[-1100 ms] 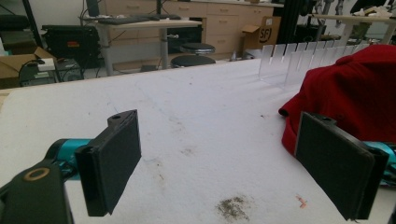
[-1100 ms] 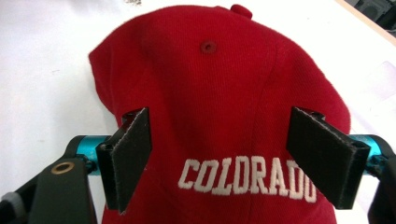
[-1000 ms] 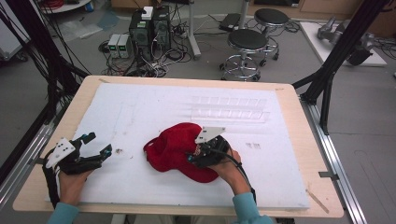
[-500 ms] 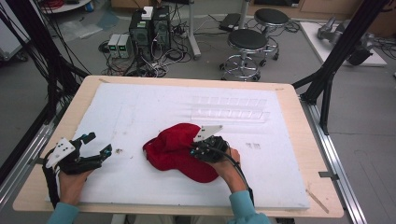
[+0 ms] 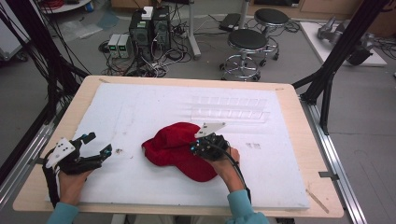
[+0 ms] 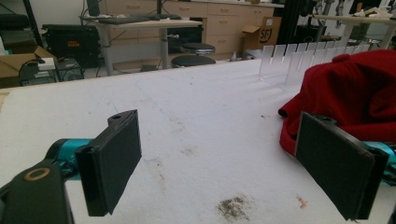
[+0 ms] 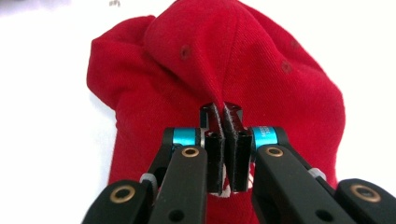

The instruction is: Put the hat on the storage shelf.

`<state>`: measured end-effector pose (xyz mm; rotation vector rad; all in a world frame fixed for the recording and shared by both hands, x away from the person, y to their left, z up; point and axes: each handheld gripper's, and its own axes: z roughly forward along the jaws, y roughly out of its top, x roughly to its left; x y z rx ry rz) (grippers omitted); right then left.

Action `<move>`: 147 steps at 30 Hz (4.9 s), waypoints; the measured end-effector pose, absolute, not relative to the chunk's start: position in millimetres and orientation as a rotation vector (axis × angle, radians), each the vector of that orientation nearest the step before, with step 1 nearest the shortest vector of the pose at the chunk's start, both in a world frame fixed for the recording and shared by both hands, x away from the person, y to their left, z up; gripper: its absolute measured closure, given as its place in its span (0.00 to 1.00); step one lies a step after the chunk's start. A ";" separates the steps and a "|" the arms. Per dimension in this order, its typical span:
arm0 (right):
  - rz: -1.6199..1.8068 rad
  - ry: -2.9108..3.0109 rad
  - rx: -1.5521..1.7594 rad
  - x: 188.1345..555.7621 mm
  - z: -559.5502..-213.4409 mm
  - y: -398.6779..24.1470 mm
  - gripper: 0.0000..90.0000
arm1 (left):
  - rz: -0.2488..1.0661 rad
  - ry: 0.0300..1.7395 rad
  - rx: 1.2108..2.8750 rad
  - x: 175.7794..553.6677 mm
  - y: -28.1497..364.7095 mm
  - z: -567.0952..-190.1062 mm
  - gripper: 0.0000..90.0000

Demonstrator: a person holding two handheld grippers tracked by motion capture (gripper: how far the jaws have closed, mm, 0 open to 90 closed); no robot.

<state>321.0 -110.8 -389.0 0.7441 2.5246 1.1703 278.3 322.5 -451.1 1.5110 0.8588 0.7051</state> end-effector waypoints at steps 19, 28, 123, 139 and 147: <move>1.343 2.305 0.731 318.3 -360.1 -100.1 0.98 | 0.653 0.831 1.537 279.7 318.1 -442.4 0.16; 1.380 2.243 0.733 319.9 -350.9 -96.4 0.98 | 0.595 0.775 1.562 277.1 306.8 -422.2 0.16; 1.588 2.025 0.593 313.5 -327.3 -90.7 0.59 | -0.017 0.708 1.590 293.2 170.5 -380.9 0.95; 1.527 1.949 0.832 314.3 -330.4 -130.7 0.01 | 0.187 0.729 1.575 295.7 180.6 -359.7 0.95; 1.431 1.927 0.864 299.0 -335.5 -170.2 0.00 | 0.327 0.724 1.633 304.8 177.5 -344.7 0.95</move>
